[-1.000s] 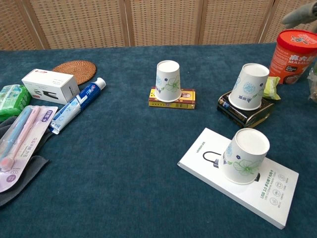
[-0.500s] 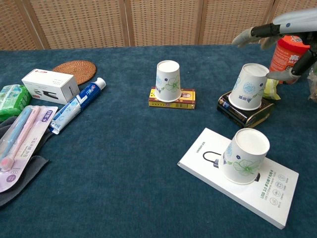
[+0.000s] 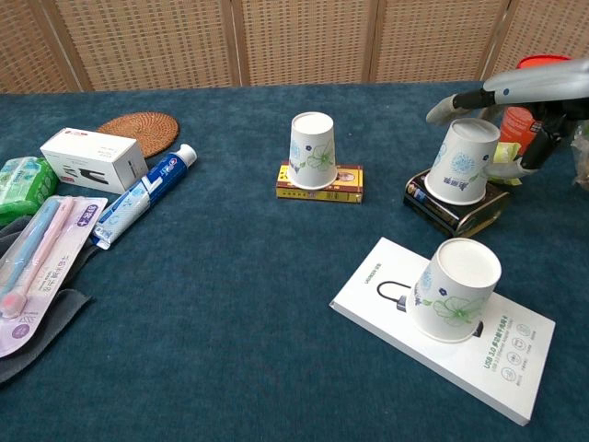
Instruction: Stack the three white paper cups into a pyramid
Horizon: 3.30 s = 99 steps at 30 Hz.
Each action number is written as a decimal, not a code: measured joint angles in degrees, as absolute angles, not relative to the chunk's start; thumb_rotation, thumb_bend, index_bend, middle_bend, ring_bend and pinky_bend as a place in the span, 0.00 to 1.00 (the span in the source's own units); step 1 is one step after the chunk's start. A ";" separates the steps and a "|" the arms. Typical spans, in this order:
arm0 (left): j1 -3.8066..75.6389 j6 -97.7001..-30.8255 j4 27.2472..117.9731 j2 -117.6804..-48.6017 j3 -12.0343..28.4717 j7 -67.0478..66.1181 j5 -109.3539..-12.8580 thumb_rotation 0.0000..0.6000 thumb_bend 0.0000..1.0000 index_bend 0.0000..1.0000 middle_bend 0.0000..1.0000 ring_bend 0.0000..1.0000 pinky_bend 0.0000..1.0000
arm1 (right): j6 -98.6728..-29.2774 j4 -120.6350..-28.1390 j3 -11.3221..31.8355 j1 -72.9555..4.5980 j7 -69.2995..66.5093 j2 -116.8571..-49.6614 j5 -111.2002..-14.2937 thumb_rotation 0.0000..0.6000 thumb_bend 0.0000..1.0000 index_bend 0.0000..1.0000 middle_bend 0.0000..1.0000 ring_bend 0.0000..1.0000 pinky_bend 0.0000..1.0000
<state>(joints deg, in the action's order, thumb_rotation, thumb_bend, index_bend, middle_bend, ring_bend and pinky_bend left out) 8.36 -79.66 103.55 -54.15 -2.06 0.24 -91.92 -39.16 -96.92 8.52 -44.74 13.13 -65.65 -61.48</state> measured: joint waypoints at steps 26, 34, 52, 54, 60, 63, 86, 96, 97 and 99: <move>7.60 -81.33 103.01 -54.35 -2.14 1.40 -92.44 0.81 0.50 0.01 0.00 0.00 0.00 | -40.83 -94.31 7.12 -46.11 11.57 -67.99 -60.55 1.00 0.45 0.35 0.21 0.22 0.64; 7.81 -81.47 102.48 -54.34 -1.77 2.22 -92.42 0.81 0.50 0.01 0.00 0.00 0.01 | -42.04 -98.82 7.01 -45.99 12.24 -65.80 -60.63 1.00 0.45 0.35 0.21 0.23 0.64; 8.47 -81.69 102.35 -53.92 -1.08 2.19 -92.76 0.81 0.50 0.00 0.00 0.00 0.01 | -44.12 -113.34 7.82 -50.98 20.53 -63.52 -56.57 1.00 0.45 0.34 0.21 0.23 0.64; 8.40 -81.83 102.36 -53.86 -1.12 2.15 -92.84 0.82 0.50 0.00 0.00 0.00 0.01 | -44.28 -113.86 7.84 -52.20 21.97 -64.32 -55.35 1.00 0.45 0.34 0.21 0.23 0.64; 8.29 -81.92 101.93 -53.99 -1.10 2.52 -92.59 0.81 0.49 0.00 0.00 0.00 0.01 | -45.12 -114.35 7.77 -55.45 25.52 -67.22 -51.67 1.00 0.45 0.34 0.21 0.23 0.64; 8.30 -81.83 101.58 -54.08 -1.15 2.78 -92.56 0.81 0.50 0.00 0.00 0.00 0.01 | -45.82 -113.87 7.69 -57.05 27.25 -69.13 -49.57 1.00 0.45 0.34 0.21 0.23 0.64; 8.53 -81.42 100.30 -54.57 -0.90 3.75 -91.80 0.82 0.50 0.00 0.00 0.00 0.01 | -50.99 -106.11 6.61 -64.48 34.32 -82.12 -39.36 1.00 0.45 0.34 0.21 0.20 0.60; 7.99 -82.01 99.93 -54.46 -0.99 4.19 -91.40 0.82 0.50 0.00 0.00 0.00 0.01 | -50.53 -102.60 6.30 -66.12 34.89 -85.08 -37.69 1.00 0.45 0.33 0.20 0.18 0.56; 7.94 -82.10 99.92 -54.45 -0.98 4.21 -91.41 0.81 0.50 0.00 0.00 0.00 0.01 | -50.48 -102.27 6.27 -66.21 34.88 -85.31 -37.68 1.00 0.45 0.33 0.20 0.18 0.56; 7.88 -82.21 99.90 -54.45 -0.98 4.14 -91.43 0.82 0.50 0.00 0.00 0.00 0.01 | -50.29 -101.57 6.20 -66.32 34.63 -85.73 -37.70 1.00 0.45 0.33 0.20 0.17 0.55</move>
